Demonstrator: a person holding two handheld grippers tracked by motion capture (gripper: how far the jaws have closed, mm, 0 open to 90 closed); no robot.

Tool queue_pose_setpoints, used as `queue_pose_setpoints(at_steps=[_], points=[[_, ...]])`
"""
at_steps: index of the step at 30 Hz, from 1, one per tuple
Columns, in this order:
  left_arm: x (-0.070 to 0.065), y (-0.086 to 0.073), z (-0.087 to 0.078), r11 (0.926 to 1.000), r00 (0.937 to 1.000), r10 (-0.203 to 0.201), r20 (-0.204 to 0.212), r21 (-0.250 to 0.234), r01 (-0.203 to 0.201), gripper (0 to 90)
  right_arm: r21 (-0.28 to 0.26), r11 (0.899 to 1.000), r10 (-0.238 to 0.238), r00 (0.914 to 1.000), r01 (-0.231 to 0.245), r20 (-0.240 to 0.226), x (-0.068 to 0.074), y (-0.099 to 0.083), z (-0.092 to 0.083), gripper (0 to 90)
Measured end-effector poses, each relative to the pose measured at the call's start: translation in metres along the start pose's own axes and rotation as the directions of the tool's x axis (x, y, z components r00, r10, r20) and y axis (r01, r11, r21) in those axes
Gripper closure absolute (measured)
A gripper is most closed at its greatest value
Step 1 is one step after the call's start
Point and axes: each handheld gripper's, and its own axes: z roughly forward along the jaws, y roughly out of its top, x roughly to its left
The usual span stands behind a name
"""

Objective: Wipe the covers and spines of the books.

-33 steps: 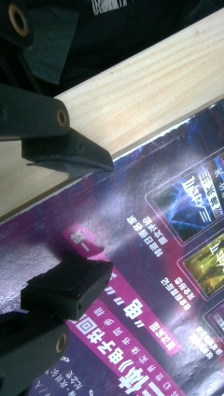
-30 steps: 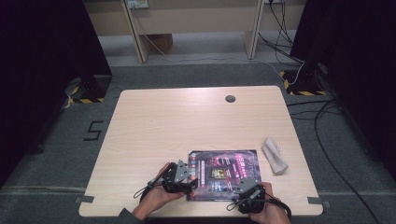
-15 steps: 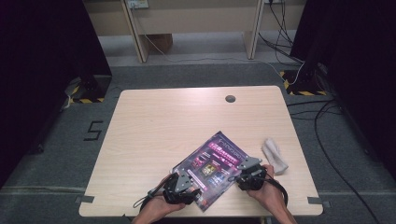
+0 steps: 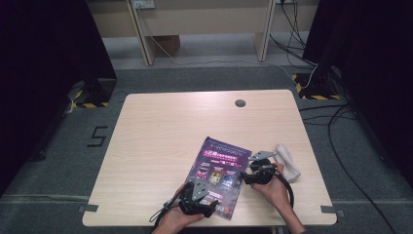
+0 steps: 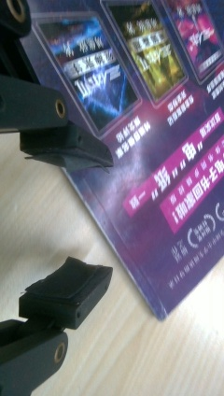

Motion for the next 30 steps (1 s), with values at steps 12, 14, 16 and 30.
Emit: queue_pose_setpoints(at_steps=[12, 14, 16, 30], points=[[0.067, -0.013, -0.027, 0.9879, 0.9833, -0.154, -0.096, 0.0, 0.155, 23.9, -0.015, 1.0, 0.023, 0.9983, -0.023, -0.054, 0.015, -0.005, 0.0, 38.5], [0.073, -0.017, -0.027, 0.9852, 0.9817, -0.169, -0.088, 0.013, 0.171, 27.1, -0.014, 1.0, 0.02, 0.9985, -0.021, -0.052, 0.015, -0.005, 0.003, 37.7], [0.074, -0.018, -0.026, 0.9873, 0.9853, -0.153, -0.077, 0.032, 0.155, 30.5, -0.012, 1.0, 0.019, 0.9983, -0.019, -0.056, 0.017, -0.005, 0.006, 36.9], [0.045, -0.018, -0.025, 0.9922, 0.9933, -0.114, -0.021, 0.048, 0.115, 44.5, -0.025, 0.999, 0.028, 0.9984, -0.029, -0.049, 0.011, -0.001, 0.011, 36.1]])
